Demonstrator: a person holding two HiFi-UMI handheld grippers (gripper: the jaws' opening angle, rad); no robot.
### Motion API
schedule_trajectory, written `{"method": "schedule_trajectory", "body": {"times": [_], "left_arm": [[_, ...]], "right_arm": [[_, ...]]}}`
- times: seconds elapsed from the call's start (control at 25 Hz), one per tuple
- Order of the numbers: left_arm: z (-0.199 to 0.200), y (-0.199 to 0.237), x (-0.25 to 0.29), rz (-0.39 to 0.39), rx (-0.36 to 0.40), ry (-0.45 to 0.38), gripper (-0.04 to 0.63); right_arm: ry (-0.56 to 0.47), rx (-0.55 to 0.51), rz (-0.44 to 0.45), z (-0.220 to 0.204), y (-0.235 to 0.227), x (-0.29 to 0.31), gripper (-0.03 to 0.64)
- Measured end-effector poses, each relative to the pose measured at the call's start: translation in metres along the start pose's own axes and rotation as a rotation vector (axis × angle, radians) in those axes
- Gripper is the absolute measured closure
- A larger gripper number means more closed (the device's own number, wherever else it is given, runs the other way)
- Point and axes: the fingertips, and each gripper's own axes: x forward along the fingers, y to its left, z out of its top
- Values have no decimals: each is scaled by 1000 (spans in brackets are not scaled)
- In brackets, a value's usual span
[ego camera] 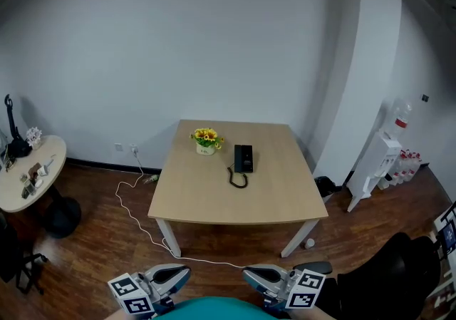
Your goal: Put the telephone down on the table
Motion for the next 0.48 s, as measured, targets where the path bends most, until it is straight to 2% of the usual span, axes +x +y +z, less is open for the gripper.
{"method": "schedule_trajectory", "body": {"times": [0.24,0.48], "left_arm": [[8,6,-8,-19,2,-23,590],[8,9,-6,-29,-5,-29,591]], "right_arm": [[12,-38,-20,3,5,9,617],[24,-31,-31,1,3,10,617]]}}
